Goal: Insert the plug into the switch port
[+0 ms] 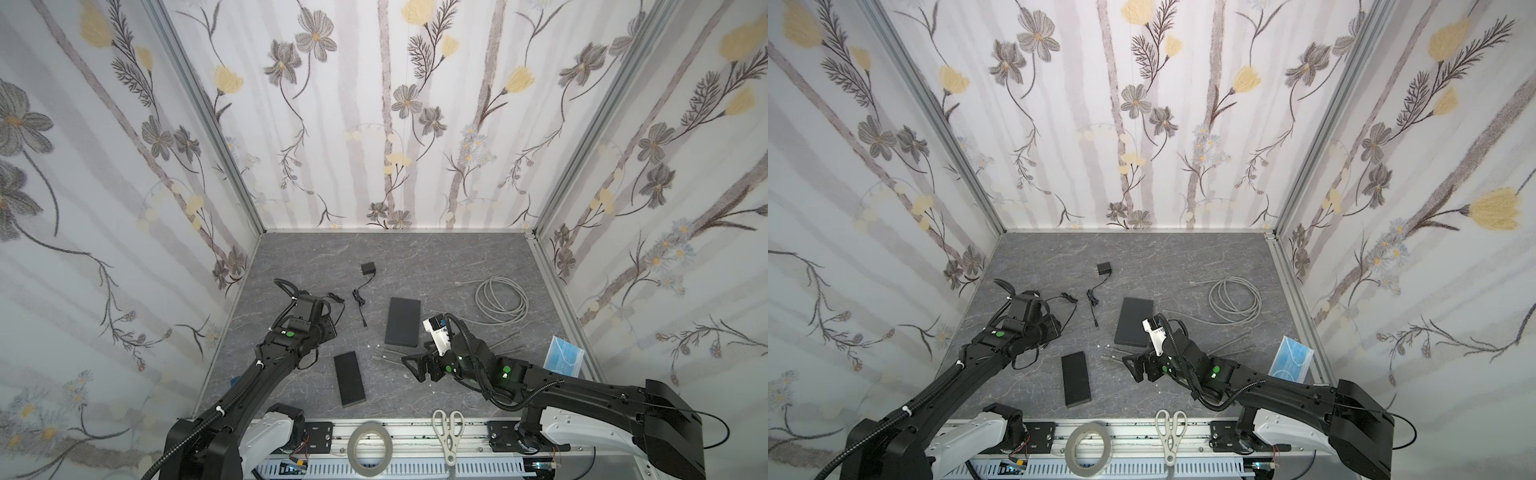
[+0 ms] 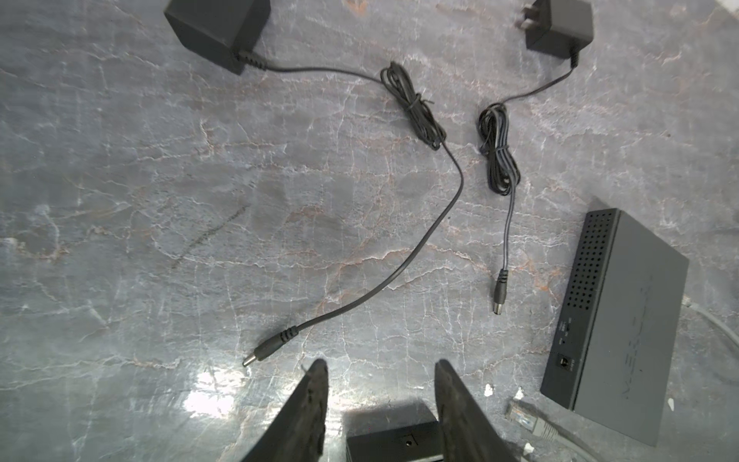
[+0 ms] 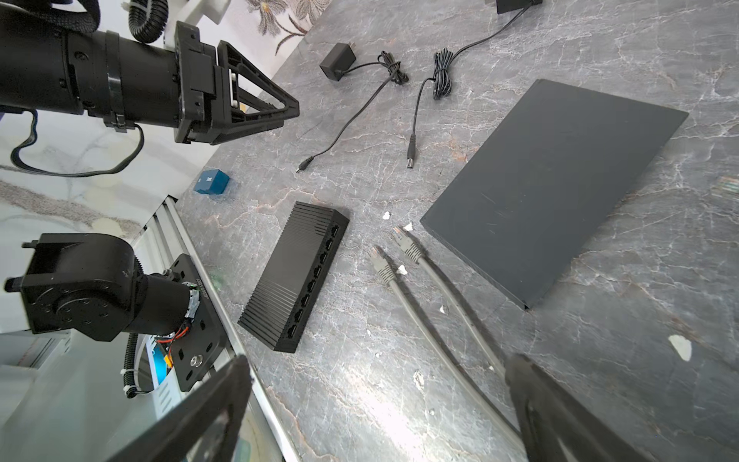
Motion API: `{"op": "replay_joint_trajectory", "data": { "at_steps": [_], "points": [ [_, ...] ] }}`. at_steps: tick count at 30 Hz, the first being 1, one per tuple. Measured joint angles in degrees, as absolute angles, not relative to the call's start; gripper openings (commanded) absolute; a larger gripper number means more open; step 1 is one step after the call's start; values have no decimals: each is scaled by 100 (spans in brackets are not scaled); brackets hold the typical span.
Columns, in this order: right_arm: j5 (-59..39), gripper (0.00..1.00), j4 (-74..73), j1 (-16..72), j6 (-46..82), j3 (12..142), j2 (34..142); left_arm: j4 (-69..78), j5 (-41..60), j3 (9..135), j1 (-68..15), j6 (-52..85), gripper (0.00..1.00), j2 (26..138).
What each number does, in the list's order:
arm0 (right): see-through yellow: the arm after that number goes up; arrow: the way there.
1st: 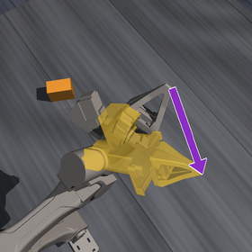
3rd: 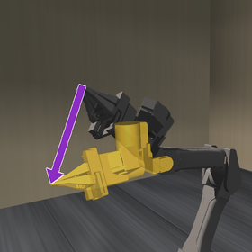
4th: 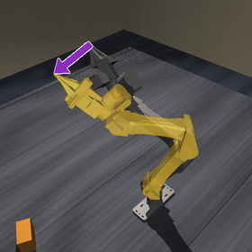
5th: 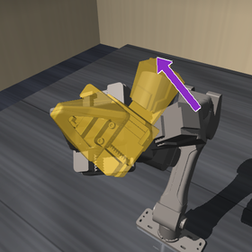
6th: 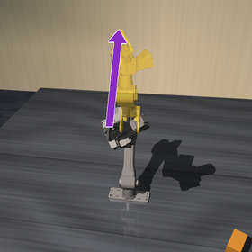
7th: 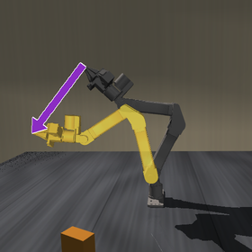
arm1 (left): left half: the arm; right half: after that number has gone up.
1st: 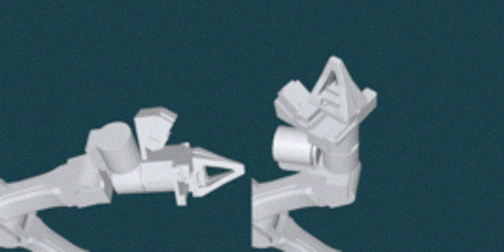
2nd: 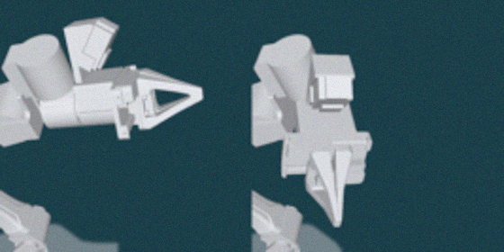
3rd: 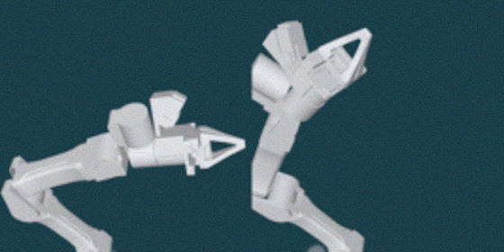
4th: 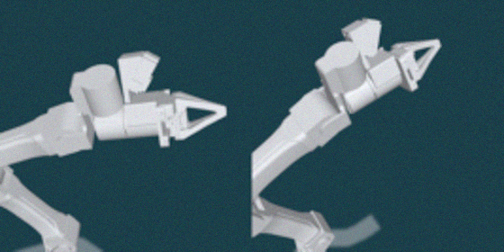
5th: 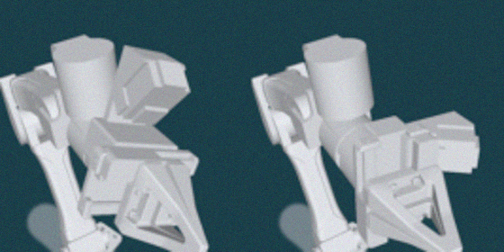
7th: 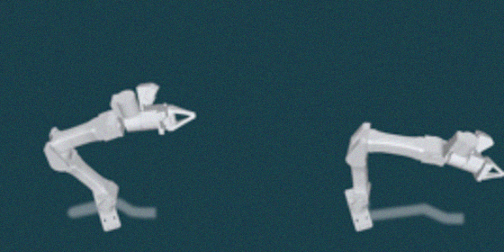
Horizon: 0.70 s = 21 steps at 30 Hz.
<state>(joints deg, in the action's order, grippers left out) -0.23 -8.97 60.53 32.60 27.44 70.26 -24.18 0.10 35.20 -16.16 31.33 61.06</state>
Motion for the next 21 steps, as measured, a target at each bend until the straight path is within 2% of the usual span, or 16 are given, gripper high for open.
{"op": "replay_joint_trajectory", "data": {
  "at_steps": [2,6,10,17,21],
  "points": [
    [-86,100,-989,6071,3319,2775,7105,-2416,163,3647,-1592,3055,63,6342],
    [-239,100,-1024,6143,3404,2731,7032,-2453,364,4034,-1564,2991,66,6720],
    [30,100,-410,6143,3393,2773,6569,-2580,499,4281,-1566,2928,72,6884],
    [600,100,794,5826,3063,2840,5258,-2593,580,4219,-1559,3013,76,7000],
    [657,100,1149,5393,2917,2788,4831,-2497,427,4165,-1555,3221,74,7164]
  ]
}}
